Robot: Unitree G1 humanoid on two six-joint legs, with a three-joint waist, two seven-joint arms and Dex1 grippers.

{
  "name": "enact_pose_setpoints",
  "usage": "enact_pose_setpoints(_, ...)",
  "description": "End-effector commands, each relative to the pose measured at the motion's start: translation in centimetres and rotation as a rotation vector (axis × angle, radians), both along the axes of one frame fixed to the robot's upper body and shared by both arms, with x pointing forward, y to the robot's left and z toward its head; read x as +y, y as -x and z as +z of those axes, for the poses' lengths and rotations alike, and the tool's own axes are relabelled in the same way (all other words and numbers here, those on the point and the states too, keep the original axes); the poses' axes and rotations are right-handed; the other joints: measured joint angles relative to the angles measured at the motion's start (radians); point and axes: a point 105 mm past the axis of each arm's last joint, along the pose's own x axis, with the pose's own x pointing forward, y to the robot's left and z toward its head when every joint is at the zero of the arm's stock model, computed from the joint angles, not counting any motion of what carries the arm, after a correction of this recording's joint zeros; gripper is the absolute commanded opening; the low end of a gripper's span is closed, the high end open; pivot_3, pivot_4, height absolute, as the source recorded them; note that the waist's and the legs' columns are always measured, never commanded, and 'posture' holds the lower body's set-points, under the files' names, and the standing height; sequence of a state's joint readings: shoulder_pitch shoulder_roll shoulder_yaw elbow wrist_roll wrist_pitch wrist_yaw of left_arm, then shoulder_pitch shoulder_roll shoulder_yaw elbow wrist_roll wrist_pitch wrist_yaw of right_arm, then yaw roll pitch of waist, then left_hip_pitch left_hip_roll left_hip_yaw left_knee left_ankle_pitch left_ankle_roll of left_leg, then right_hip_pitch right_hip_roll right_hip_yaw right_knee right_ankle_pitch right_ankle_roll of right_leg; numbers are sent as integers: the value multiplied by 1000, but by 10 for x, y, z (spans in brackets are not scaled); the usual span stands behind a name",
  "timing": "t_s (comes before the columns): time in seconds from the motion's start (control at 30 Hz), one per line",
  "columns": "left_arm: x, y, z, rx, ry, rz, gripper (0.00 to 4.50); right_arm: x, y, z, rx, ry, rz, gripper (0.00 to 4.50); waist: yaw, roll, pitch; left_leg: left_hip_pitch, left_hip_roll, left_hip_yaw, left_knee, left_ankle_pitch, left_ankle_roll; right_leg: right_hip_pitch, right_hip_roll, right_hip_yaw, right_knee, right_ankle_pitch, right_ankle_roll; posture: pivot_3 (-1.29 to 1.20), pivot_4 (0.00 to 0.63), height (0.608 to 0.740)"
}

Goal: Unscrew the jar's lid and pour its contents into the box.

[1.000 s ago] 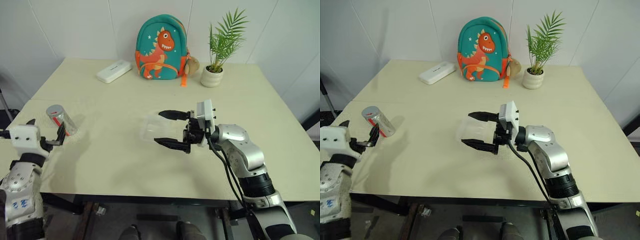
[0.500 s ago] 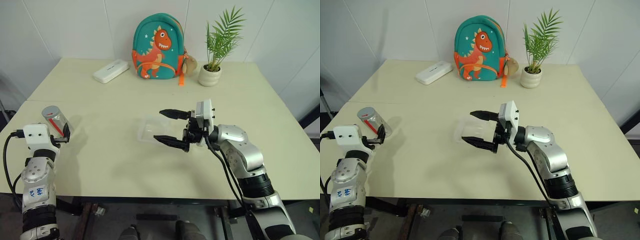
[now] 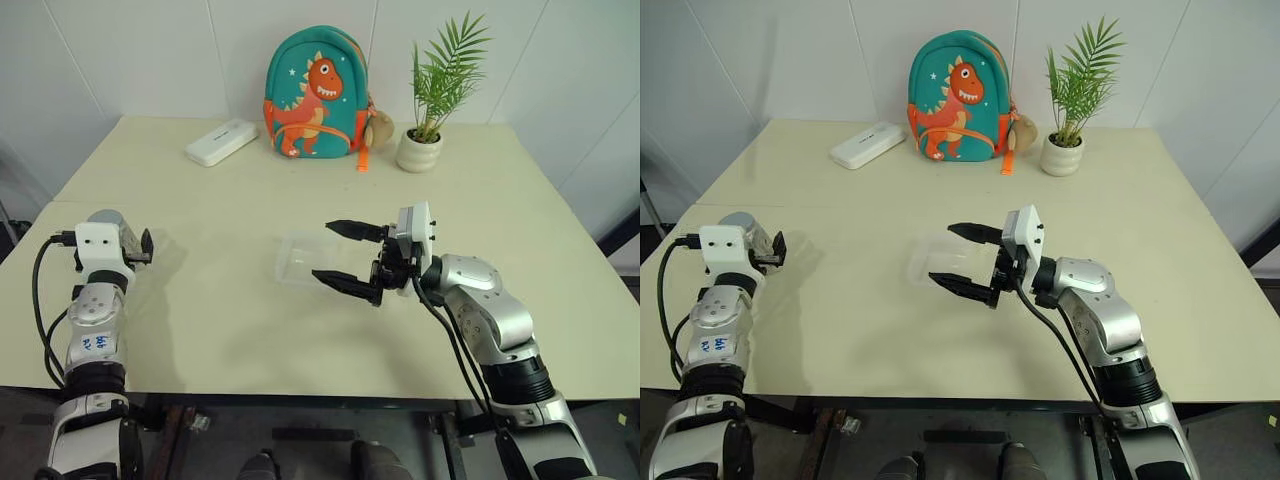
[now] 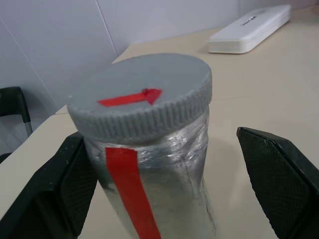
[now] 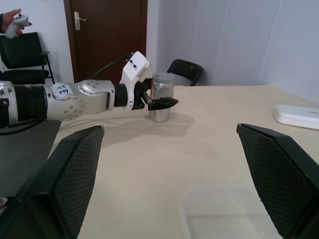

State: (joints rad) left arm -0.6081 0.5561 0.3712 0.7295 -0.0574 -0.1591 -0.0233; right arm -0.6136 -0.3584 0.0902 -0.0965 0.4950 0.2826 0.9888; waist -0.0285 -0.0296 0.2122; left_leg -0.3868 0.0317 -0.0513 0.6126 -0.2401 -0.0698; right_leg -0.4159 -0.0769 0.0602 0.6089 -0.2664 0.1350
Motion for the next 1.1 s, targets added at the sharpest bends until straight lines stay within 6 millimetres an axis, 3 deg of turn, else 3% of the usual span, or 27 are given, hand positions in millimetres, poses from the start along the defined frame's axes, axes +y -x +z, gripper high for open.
enact_pose_setpoints(0.03,4,-1,14,-41,-34,7,4445,-1,6,12,-49,-29,4,4500,0,0,0,0,0,0,0,0,0,0,0,0,0,0,0,0,150,740)
enact_pose_setpoints(0.27,13,-2,10,-14,-50,-1,4445,-3,4,12,-47,-27,-16,4500,-1,0,0,0,0,0,0,0,0,0,0,0,0,0,0,0,150,740)
enact_pose_setpoints(0.37,19,-1,8,-2,-38,-3,3889,-4,5,11,-44,-24,-19,4500,0,0,0,0,0,0,0,0,0,0,0,0,0,0,0,0,150,740)
enact_pose_setpoints(0.57,18,-4,0,30,15,-65,2132,-4,4,10,-36,-24,-26,4500,1,0,0,0,0,0,0,0,0,0,0,0,0,0,0,0,150,740)
enact_pose_setpoints(0.7,7,-5,14,-55,16,-135,2032,-4,5,9,-31,-22,-30,4500,0,0,0,0,0,0,0,0,0,0,0,0,0,0,0,0,150,740)
enact_pose_setpoints(0.83,-29,0,47,-155,-16,-348,2032,-6,5,9,-29,-17,-47,4500,0,0,0,-1,0,0,0,0,0,0,0,0,-1,0,0,0,150,740)
enact_pose_setpoints(0.9,-69,10,66,-146,-10,-580,2032,-6,4,12,-23,-19,-57,4500,-2,0,0,-2,0,0,0,0,0,-1,0,0,-1,0,0,0,150,740)
enact_pose_setpoints(1.1,-150,43,77,12,0,-1004,2032,12,9,16,-4,33,-29,4500,-4,0,0,-2,0,0,0,-1,-1,-1,0,0,0,0,0,0,150,740)
